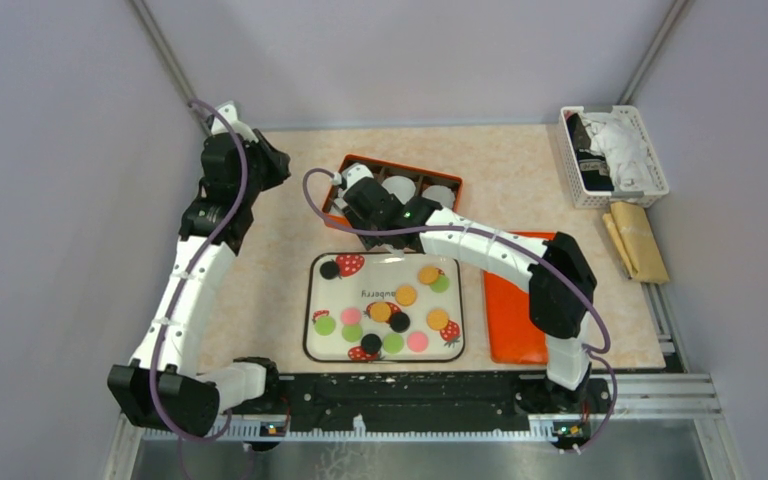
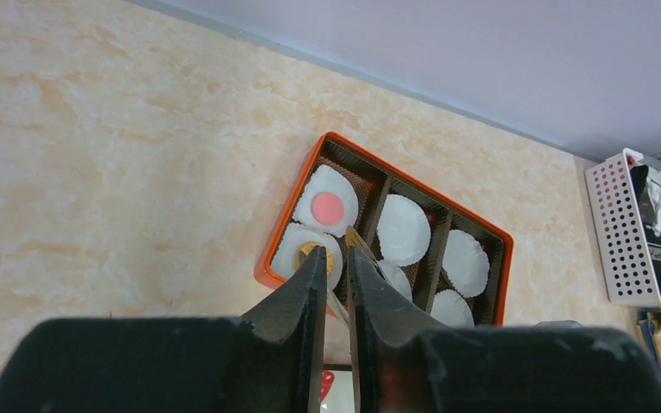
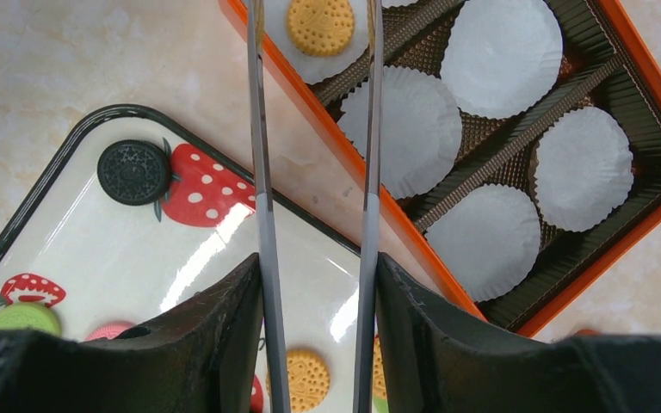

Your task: Pack the cookies

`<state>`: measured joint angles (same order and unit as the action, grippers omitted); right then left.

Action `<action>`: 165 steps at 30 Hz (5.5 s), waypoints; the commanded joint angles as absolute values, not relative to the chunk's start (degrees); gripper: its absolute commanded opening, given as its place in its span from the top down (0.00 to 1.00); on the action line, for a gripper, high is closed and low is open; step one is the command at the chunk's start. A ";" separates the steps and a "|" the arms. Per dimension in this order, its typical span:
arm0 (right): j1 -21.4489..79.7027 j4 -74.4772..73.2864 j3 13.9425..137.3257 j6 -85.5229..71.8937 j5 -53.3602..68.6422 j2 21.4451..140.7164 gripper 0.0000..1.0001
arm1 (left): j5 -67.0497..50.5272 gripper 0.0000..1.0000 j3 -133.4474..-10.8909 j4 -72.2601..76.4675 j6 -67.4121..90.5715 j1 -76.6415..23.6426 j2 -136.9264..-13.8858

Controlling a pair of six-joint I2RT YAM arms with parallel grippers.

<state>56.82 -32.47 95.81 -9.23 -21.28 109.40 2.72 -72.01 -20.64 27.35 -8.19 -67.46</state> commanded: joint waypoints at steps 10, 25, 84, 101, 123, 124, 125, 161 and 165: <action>58.59 -30.77 90.04 -11.50 -19.24 98.14 0.55 | 1.02 0.79 -71.79 -18.45 28.15 -7.47 -67.84; 66.70 -32.19 67.71 -19.55 -9.90 81.04 0.54 | -5.99 0.81 -70.77 -16.11 30.97 -7.38 -72.19; 45.39 -30.02 85.47 -10.79 -23.85 92.96 0.74 | -15.15 0.79 -69.06 -15.32 32.30 -0.37 -72.24; 42.53 -28.95 89.50 -10.25 -20.35 104.03 0.67 | -15.32 0.79 -69.00 -15.34 32.09 -0.35 -73.30; 44.82 -28.91 84.32 -10.98 -18.02 91.90 0.55 | -15.21 0.77 -68.76 -14.79 32.30 -0.37 -72.69; 45.76 -29.95 83.52 -10.72 -17.94 90.28 0.55 | -15.12 0.77 -68.92 -14.78 32.48 -0.41 -72.92; 47.00 -30.74 82.94 -10.60 -17.94 88.93 0.55 | -15.16 0.77 -69.09 -14.78 32.76 -0.41 -73.20; 80.51 -34.92 70.88 -16.55 -9.08 83.47 0.53 | -26.63 0.81 -65.55 -13.63 36.37 6.11 -77.29; 80.52 -34.51 72.24 -14.52 -9.83 86.53 0.53 | -27.72 0.81 -65.21 -13.34 36.52 7.00 -77.26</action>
